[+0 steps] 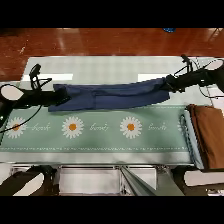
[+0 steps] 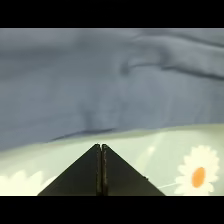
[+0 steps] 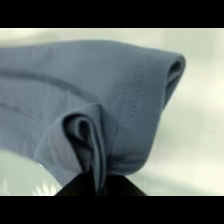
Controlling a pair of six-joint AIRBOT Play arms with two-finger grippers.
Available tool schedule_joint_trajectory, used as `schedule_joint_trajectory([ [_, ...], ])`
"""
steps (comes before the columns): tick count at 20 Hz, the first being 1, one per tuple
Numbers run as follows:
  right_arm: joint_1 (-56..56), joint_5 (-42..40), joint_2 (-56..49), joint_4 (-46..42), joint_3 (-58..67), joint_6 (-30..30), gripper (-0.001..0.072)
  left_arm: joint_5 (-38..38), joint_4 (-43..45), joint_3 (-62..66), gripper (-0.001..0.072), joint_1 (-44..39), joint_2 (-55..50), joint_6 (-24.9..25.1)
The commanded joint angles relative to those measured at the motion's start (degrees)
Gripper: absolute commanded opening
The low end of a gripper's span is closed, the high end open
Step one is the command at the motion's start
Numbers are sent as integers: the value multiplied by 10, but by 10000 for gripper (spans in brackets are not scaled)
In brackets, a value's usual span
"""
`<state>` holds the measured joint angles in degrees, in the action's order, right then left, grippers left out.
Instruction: Fold the shirts.
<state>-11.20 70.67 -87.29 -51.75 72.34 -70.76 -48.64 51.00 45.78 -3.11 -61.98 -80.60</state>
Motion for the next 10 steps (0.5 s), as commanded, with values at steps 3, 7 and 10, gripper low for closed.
schedule_joint_trajectory([
  [3, -1, 7, 255, -36, -122, -14, 17, 76, -37, 105, 13, -173, -120, 18],
  [7, -1, 24, 396, -17, -179, -54, 17, 34, -37, 294, 14, -296, -322, -20],
  [10, -1, 52, 450, 9, -179, -66, 17, -41, -37, 439, 14, -374, -451, -43],
])
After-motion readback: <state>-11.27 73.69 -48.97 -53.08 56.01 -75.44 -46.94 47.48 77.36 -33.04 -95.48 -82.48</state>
